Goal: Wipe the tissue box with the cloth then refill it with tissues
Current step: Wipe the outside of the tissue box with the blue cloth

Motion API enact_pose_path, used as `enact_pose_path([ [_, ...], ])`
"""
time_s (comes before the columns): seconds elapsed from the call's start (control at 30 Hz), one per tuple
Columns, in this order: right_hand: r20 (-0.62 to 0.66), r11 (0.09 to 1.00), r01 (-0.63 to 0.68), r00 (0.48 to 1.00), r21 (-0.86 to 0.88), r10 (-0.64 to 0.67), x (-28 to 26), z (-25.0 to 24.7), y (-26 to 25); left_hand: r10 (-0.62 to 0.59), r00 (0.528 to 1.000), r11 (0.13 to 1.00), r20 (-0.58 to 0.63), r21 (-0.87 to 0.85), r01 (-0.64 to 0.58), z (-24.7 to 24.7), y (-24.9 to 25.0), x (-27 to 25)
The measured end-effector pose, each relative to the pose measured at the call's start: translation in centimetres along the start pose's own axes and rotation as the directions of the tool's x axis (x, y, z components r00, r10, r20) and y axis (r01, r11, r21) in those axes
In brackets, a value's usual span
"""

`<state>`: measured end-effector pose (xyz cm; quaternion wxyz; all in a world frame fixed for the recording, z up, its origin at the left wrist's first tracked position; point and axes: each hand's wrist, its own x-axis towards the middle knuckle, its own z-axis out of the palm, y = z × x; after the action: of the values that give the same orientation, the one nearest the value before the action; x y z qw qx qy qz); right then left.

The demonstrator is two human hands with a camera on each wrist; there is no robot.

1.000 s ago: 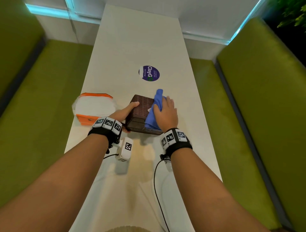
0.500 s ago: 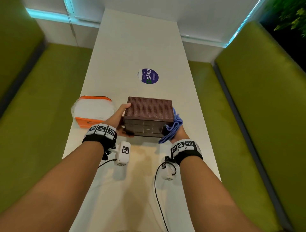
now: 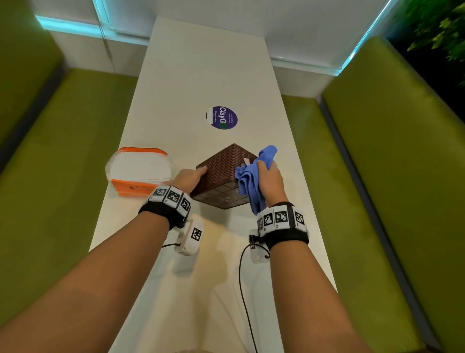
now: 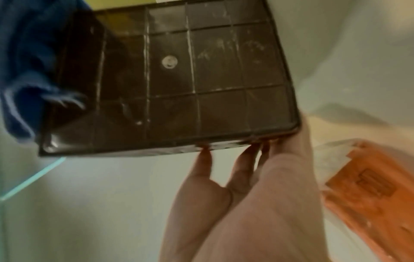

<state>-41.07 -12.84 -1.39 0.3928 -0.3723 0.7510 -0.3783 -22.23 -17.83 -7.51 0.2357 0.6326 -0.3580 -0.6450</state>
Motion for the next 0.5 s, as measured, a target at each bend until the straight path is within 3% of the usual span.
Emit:
enact_pose_path([
  [0.1,-0.013,0.990,0.054,0.998,-0.127,-0.056,-0.8,0.8,-0.7,-0.037,0.990,0.999,0.134,-0.021,0.040,0.5,-0.7,2.0],
  [0.2,-0.014,0.972,0.125,0.991,-0.201,-0.131,-0.6,1.7,-0.9,-0.001,0.978,0.998,0.207,-0.059,0.014,0.8,0.7,-0.3],
  [0.37,-0.007,0.954,0.139,0.989,-0.265,-0.146,-0.7,2.8,-1.6,-0.008,0.997,1.000,0.082,0.025,0.005,0.5,0.3,0.2],
  [0.5,0.019,0.914,0.189,0.981,-0.358,-0.195,-1.5,3.4,-2.1,-0.047,0.988,0.999,0.146,-0.017,0.050,0.0,-0.9,2.4],
])
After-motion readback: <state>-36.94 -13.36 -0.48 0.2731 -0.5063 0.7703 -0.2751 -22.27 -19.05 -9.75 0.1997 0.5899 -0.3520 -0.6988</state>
